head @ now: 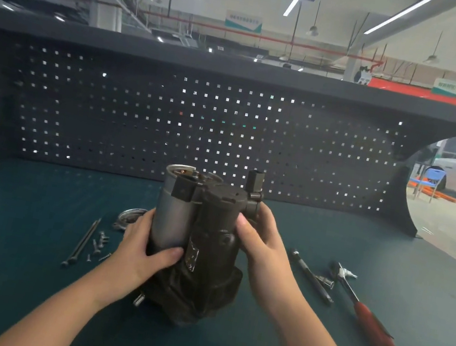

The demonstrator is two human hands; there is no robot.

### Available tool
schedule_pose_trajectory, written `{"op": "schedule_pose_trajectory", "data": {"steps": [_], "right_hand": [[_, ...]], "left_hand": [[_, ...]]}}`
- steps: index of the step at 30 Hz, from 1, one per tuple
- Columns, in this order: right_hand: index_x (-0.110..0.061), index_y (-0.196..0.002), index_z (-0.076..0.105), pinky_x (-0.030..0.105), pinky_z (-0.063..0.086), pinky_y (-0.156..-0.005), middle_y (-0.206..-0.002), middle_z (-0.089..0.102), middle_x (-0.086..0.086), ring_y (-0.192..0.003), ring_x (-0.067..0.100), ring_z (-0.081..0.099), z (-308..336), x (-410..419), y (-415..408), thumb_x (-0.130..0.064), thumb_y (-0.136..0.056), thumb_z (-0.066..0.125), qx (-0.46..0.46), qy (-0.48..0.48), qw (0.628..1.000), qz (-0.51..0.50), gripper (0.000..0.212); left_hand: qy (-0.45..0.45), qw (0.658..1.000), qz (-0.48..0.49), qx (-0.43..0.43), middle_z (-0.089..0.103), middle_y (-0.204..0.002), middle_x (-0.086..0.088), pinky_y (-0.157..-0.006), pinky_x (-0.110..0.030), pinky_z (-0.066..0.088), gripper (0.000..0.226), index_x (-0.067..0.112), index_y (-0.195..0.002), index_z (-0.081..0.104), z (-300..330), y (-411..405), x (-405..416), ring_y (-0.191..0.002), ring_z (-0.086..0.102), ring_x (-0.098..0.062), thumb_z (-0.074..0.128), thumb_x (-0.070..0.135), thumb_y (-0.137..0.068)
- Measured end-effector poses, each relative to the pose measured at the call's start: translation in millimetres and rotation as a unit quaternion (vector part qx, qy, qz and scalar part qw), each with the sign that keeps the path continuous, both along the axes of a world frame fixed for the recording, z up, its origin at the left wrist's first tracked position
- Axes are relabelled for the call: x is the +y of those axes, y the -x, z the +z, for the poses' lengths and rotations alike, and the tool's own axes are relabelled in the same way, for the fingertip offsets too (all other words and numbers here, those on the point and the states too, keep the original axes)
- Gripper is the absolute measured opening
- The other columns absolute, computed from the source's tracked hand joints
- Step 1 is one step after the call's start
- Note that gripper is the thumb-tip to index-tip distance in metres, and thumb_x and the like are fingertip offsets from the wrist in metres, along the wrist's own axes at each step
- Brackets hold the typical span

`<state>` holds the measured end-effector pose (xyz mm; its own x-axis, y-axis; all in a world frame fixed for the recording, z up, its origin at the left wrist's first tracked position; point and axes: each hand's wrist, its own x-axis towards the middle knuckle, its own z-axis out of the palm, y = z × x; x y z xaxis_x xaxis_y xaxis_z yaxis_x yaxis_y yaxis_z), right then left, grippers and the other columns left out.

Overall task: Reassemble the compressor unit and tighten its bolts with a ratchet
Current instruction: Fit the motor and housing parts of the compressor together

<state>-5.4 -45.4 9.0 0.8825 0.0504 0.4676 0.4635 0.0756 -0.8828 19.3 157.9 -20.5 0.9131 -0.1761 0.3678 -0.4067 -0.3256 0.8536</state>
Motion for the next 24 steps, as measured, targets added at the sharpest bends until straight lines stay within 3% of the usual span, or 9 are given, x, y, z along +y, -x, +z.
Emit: {"op": "schedule_pose_trajectory", "data": {"steps": [3,5,7,9,13,15,19,22,24], "right_hand": [[-0.038,-0.124,0.056,0.046,0.035,-0.109,-0.124,0.064,-0.005,-0.119,0.016,0.057,-5,6,0,-0.053,-0.075,0.067,0.036,0.008,0.996,0.086,0.052],[-0.041,-0.120,0.059,0.048,0.035,-0.110,-0.129,0.062,-0.004,-0.125,0.017,0.054,-9,13,0,-0.050,-0.078,0.068,0.051,-0.006,0.990,0.128,0.044],[-0.042,-0.121,0.058,0.035,0.043,-0.105,-0.125,0.064,-0.009,-0.122,0.011,0.056,-11,19,3,-0.050,-0.079,0.067,0.040,-0.003,0.992,0.120,0.044],[-0.043,-0.126,0.052,0.020,0.047,-0.095,-0.123,0.064,-0.014,-0.118,0.002,0.057,-10,27,9,-0.054,-0.078,0.065,0.012,0.011,0.996,0.086,0.050],[-0.034,-0.145,0.030,0.027,0.042,-0.106,-0.133,0.057,-0.010,-0.124,0.005,0.052,-13,45,20,-0.051,-0.078,0.063,-0.051,-0.005,0.998,0.032,0.076],[-0.034,-0.148,0.024,0.031,0.038,-0.110,-0.139,0.051,-0.013,-0.129,0.003,0.046,-14,56,24,-0.049,-0.078,0.063,-0.073,-0.006,0.997,0.003,0.082],[-0.055,-0.144,0.012,0.047,0.020,-0.117,-0.155,0.026,-0.016,-0.144,0.004,0.020,-13,81,31,-0.063,-0.072,0.059,-0.078,0.019,0.992,-0.096,0.086],[-0.072,-0.132,-0.007,0.042,0.010,-0.119,-0.155,0.004,-0.025,-0.139,-0.012,-0.001,-11,97,36,-0.080,-0.067,0.046,-0.064,0.071,0.976,-0.196,0.084],[-0.073,-0.126,-0.017,0.039,0.010,-0.117,-0.153,0.000,-0.025,-0.140,-0.005,-0.001,-10,106,36,-0.086,-0.064,0.039,-0.055,0.095,0.965,-0.240,0.085]], "left_hand": [[0.015,0.999,-0.034,0.036,0.037,-0.142,0.009,-0.112,-0.033,0.031,0.098,0.035,-0.144,0.031,1,0,3,-0.135,0.035,-0.007,0.066,0.064,-0.057],[0.035,0.997,-0.046,0.054,0.042,-0.144,0.010,-0.101,-0.020,0.038,0.095,0.036,-0.146,0.029,1,-2,7,-0.132,0.042,-0.005,0.078,0.057,-0.068],[0.026,0.997,-0.041,0.061,0.044,-0.143,0.015,-0.095,-0.015,0.037,0.094,0.041,-0.146,0.028,3,-2,13,-0.128,0.043,0.001,0.076,0.062,-0.068],[0.004,0.998,-0.025,0.060,0.042,-0.144,0.022,-0.106,-0.026,0.033,0.094,0.048,-0.145,0.029,4,-3,20,-0.131,0.040,0.002,0.071,0.071,-0.064],[0.026,0.999,-0.013,0.042,0.049,-0.136,0.029,-0.104,-0.028,0.035,0.073,0.050,-0.138,0.038,5,0,29,-0.123,0.045,0.011,0.069,0.052,-0.072],[0.073,0.996,-0.020,0.049,0.062,-0.129,0.016,-0.097,-0.028,0.046,0.062,0.038,-0.133,0.050,6,3,29,-0.116,0.059,0.001,0.070,0.038,-0.075],[0.187,0.973,-0.045,0.130,0.074,-0.103,-0.016,-0.063,-0.025,0.058,0.045,0.004,-0.112,0.067,9,16,19,-0.090,0.074,-0.025,0.063,0.027,-0.073],[0.215,0.963,-0.046,0.156,0.074,-0.100,-0.018,-0.057,-0.027,0.058,0.037,0.009,-0.097,0.076,14,21,12,-0.086,0.074,-0.027,0.058,0.034,-0.077],[0.237,0.954,-0.063,0.173,0.076,-0.097,-0.013,-0.055,-0.027,0.057,0.035,0.017,-0.092,0.079,15,22,9,-0.082,0.075,-0.024,0.056,0.038,-0.077]]}}
